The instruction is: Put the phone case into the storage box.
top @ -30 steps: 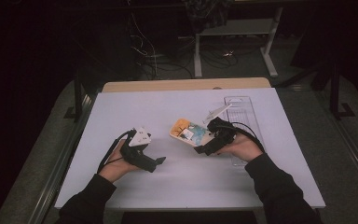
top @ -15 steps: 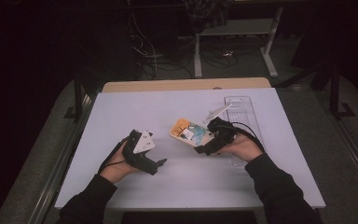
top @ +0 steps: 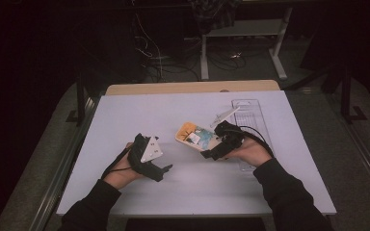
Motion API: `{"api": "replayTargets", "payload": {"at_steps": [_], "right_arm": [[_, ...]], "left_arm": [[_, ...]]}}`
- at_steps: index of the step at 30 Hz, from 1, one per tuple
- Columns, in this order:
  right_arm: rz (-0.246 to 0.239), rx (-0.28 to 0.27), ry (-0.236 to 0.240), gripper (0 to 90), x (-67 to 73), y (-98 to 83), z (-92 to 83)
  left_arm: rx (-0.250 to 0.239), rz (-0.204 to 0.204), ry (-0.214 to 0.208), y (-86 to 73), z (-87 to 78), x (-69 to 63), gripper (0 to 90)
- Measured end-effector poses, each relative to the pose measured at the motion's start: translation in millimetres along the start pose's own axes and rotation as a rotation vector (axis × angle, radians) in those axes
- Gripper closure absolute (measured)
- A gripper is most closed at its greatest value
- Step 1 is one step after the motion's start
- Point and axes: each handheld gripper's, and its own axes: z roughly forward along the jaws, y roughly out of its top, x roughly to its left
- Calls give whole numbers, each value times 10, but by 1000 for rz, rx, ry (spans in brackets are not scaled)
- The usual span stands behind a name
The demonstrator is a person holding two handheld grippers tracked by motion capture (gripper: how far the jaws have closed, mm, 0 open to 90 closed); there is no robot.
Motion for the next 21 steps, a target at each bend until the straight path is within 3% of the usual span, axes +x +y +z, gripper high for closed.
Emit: {"api": "replayTargets", "payload": {"at_steps": [7, 11, 15, 21], "right_arm": [[6, 3, 3, 92, 5, 0, 8], [4, 3, 3, 92, 4, 0, 4], [0, 2, 4, 92, 4, -1, 3], [-1, 5, 4, 92, 4, -1, 7]], "left_arm": [[41, 94, 48, 13, 8, -45, 0], [50, 133, 67, 14, 22, -81, 0], [34, 144, 83, 7, 37, -110, 1], [41, 211, 118, 11, 32, -129, 1]]}}
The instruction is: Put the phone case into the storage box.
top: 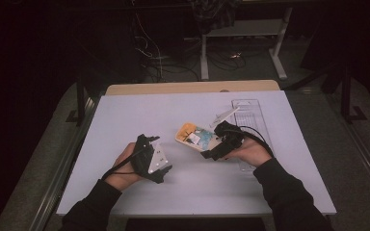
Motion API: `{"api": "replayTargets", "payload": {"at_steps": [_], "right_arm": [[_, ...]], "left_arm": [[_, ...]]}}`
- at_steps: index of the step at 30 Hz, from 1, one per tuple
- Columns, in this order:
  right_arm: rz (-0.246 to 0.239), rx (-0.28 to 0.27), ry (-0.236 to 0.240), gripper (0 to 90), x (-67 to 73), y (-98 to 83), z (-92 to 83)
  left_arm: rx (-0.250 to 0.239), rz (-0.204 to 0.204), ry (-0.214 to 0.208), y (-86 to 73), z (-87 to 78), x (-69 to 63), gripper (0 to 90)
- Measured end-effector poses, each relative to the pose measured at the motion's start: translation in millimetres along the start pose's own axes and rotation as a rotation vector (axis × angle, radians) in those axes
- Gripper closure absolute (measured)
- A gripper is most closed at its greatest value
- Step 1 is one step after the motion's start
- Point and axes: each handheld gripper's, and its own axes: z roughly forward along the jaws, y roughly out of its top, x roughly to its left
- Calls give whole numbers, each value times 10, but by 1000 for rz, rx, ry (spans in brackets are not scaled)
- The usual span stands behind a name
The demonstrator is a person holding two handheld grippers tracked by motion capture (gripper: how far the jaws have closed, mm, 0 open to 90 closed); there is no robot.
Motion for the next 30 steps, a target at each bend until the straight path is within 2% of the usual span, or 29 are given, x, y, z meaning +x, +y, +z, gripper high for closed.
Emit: {"api": "replayTargets", "payload": {"at_steps": [5, 11, 20, 25, 30], "right_arm": [[-1, 0, 0, 92, -1, 0, -2], [-3, 0, -1, 93, -1, 0, -1], [0, 1, 0, 93, 3, 1, 1], [5, -2, 1, 92, 5, 2, -5], [4, 2, 4, 93, 9, 5, -3]], "left_arm": [[-6, 29, 31, 13, -5, -21, 1], [0, 85, 68, 27, 0, -54, 1], [-18, 121, 121, 53, -1, -97, 1], [-2, 151, 145, 57, 1, -119, 1], [1, 196, 187, 53, 13, -147, 1]]}}
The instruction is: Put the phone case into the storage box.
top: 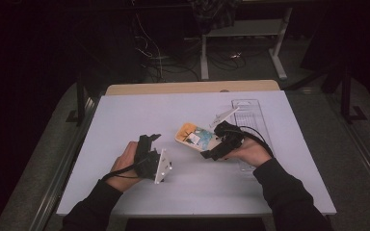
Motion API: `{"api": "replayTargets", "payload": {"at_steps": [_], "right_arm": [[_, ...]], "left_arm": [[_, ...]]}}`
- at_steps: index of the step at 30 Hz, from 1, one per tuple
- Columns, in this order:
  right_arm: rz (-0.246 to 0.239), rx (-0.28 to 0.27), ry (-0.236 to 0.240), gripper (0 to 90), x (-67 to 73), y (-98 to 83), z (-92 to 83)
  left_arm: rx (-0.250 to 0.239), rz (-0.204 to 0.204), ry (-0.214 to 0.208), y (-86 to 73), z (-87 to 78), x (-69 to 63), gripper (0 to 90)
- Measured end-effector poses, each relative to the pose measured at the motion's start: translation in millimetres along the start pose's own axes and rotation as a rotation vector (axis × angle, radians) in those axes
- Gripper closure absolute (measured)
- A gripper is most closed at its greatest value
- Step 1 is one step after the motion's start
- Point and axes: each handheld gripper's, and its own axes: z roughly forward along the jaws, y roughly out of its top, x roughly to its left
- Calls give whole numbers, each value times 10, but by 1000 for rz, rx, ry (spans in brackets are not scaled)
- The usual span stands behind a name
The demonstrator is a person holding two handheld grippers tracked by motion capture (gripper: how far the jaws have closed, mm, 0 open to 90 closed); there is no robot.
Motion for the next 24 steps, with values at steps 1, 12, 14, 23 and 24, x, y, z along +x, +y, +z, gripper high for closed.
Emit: {"api": "replayTargets", "payload": {"at_steps": [1, 12, 14, 23, 24], "right_arm": [[0, 1, 1, 93, 1, 1, 0], [-13, 0, -11, 93, -16, -5, 2], [-12, 0, -10, 93, -15, -4, 1], [-9, 7, -11, 93, 7, 3, 31], [-10, 6, -5, 93, 13, 6, 40]], "left_arm": [[1, 7, 3, 3, 0, -6, 1], [6, 127, 90, 12, 29, -78, 1], [9, 147, 103, 15, 37, -97, 1], [5, 188, 131, 43, 47, -138, 1], [5, 188, 131, 43, 47, -138, 1]]}}
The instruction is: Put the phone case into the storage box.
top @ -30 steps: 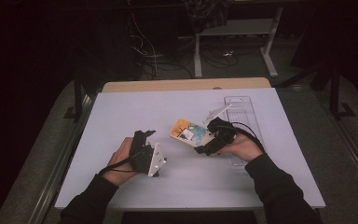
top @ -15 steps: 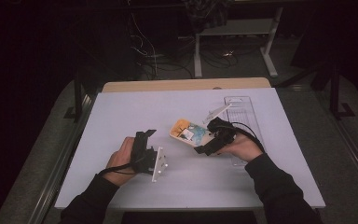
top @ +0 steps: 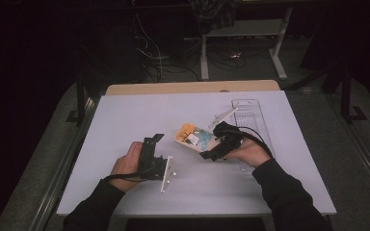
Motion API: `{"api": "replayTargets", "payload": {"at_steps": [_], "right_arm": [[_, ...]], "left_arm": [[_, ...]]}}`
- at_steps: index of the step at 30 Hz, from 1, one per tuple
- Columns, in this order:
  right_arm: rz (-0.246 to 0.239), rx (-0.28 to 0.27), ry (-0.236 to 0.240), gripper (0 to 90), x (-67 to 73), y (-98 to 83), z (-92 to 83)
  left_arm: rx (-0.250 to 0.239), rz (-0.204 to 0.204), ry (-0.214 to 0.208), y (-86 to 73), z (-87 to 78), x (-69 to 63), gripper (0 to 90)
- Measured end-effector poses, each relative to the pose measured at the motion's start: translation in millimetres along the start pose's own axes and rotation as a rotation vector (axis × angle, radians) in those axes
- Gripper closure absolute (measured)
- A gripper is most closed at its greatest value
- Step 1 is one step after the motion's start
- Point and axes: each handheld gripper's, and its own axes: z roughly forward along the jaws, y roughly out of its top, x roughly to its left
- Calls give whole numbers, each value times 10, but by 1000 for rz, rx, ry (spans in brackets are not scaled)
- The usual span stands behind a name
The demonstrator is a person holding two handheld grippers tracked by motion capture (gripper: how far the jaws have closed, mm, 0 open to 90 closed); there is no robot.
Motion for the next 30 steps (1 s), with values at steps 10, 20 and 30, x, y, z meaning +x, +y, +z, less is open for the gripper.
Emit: {"api": "replayTargets", "payload": {"at_steps": [10, 20, 30], "right_arm": [[-25, 14, 13, 93, 91, 35, 85], [-57, 20, 27, 93, 161, 65, 144], [-81, 24, 35, 93, 215, 97, 201]], "left_arm": [[-11, 41, 37, 38, -8, -27, 2], [-25, 73, 59, 89, -16, -60, 18], [-37, 109, 83, 130, -23, -97, 102]]}}
